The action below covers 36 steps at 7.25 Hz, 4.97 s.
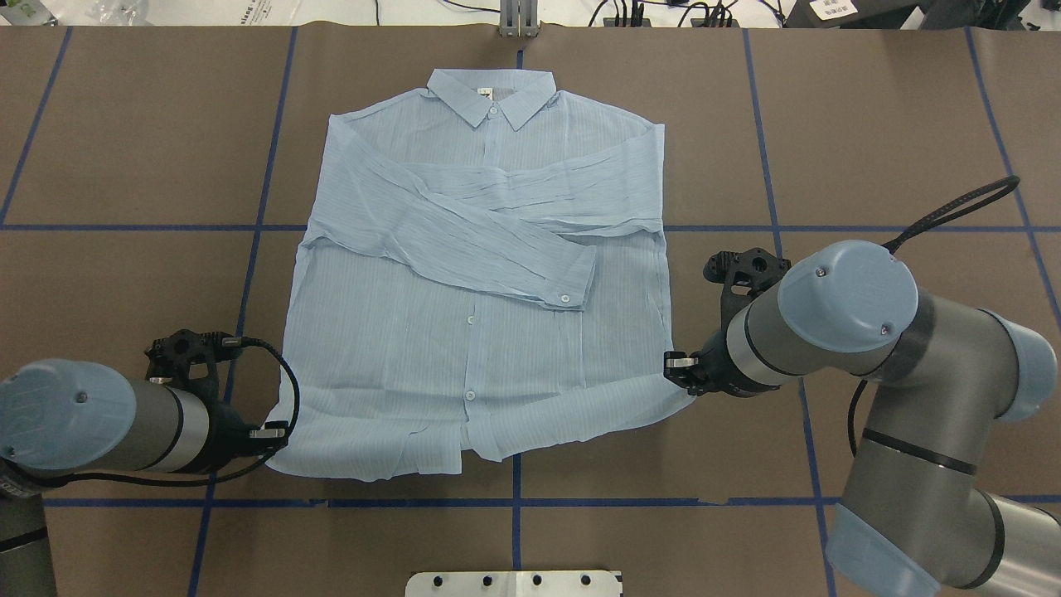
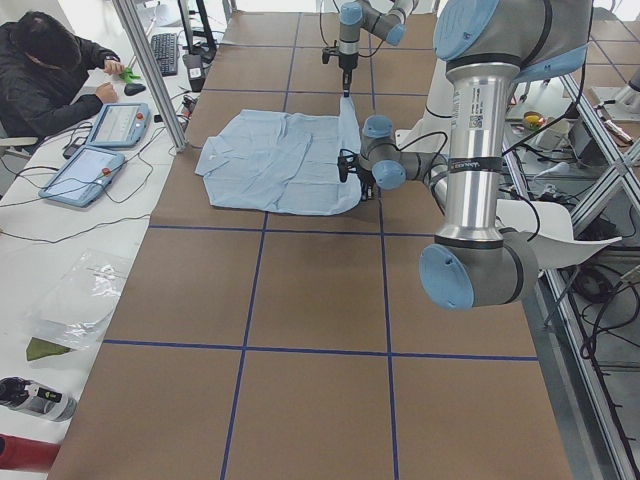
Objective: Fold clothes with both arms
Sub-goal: 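Grasp the hem corners with both grippers and lift slightly, then lift the hem with both grippers and fold it toward the collar, then lay the hem down near the collar and open both grippers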
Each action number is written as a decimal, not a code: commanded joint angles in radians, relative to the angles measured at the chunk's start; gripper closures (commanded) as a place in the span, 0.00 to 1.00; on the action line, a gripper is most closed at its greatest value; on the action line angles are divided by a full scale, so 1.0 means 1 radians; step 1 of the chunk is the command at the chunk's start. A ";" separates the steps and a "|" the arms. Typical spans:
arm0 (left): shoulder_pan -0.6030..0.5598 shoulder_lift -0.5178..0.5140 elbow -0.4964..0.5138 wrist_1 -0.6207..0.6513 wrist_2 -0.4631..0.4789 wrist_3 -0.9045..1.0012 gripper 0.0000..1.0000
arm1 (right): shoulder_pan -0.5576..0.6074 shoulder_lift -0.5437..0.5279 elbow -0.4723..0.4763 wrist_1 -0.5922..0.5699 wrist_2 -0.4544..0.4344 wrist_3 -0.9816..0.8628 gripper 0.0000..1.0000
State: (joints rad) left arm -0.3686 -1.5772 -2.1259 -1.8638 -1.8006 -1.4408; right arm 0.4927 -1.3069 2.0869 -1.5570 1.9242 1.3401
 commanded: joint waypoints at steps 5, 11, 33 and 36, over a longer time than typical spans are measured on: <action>-0.257 -0.053 0.001 -0.003 -0.147 0.159 1.00 | 0.133 0.032 -0.005 0.002 0.076 -0.054 1.00; -0.507 -0.351 0.280 -0.006 -0.209 0.279 1.00 | 0.315 0.224 -0.221 0.075 0.093 -0.053 1.00; -0.622 -0.781 1.160 -0.543 -0.215 0.287 0.01 | 0.431 0.583 -0.961 0.419 0.099 -0.096 0.01; -0.636 -0.777 1.153 -0.535 -0.215 0.287 0.00 | 0.435 0.571 -0.966 0.420 0.105 -0.182 0.00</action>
State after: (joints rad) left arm -0.9992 -2.3560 -0.9681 -2.4008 -2.0149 -1.1529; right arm 0.9271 -0.7336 1.1220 -1.1366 2.0252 1.1869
